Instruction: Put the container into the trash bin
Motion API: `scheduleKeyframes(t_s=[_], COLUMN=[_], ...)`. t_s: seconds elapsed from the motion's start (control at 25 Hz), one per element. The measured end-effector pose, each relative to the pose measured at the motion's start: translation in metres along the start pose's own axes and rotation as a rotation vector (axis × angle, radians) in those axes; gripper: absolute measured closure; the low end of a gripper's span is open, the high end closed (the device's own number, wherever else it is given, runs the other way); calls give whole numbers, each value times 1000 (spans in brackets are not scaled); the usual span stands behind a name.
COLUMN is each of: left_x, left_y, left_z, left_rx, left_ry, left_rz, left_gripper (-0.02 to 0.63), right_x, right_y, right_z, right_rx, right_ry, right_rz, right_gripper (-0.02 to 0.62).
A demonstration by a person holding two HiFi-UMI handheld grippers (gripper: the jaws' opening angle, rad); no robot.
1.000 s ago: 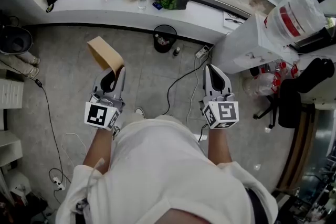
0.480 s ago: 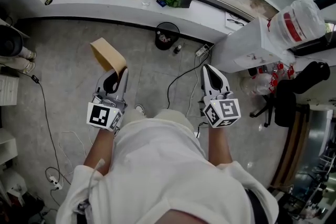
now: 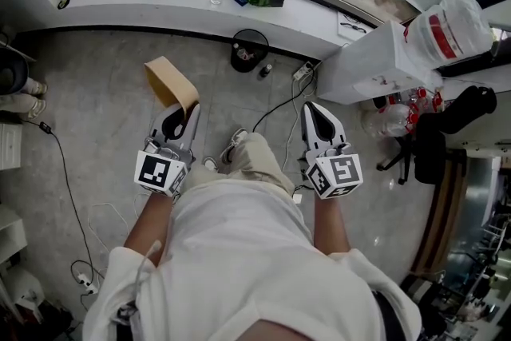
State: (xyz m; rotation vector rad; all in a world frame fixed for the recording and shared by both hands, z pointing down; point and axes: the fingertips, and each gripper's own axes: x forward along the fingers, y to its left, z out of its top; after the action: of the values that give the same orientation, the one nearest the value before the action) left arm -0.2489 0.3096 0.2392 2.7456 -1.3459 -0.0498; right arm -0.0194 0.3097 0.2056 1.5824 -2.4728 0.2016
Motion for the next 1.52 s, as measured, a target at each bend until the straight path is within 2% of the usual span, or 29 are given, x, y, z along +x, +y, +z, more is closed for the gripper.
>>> scheduleKeyframes(t_s=[0.24, 0.4, 0.56, 0.76, 1.04, 1.2, 1.32, 1.52], left_x=[37, 78, 143, 248, 336, 359, 374, 396], left_y=[7, 20, 43, 46, 70, 84, 95, 119], left_z=[-1, -10, -22, -18, -25, -30, -42, -64], left_rx=[22, 25, 4, 1, -26, -19, -42, -101], left_ry=[17, 48, 86, 116, 169, 206, 220, 240], left_rz=[-29, -43, -40, -88, -41, -66, -97, -200], left_gripper=[575, 575, 575, 575, 575, 575, 575, 575], right_x=[26, 63, 113, 176, 265, 306, 330, 356], right_y=[-25, -52, -97, -168, -243, -247, -240, -223], right_z=[-4, -6, 0, 18, 24, 32, 28, 24], right_rx=[22, 41, 60, 74, 81, 86, 88, 78], right_ry=[-8, -2, -2, 13, 70, 74, 91, 150], right_rz=[-5, 2, 11, 59, 132, 162, 168, 106], right_gripper=[594, 594, 594, 594, 594, 594, 594, 594])
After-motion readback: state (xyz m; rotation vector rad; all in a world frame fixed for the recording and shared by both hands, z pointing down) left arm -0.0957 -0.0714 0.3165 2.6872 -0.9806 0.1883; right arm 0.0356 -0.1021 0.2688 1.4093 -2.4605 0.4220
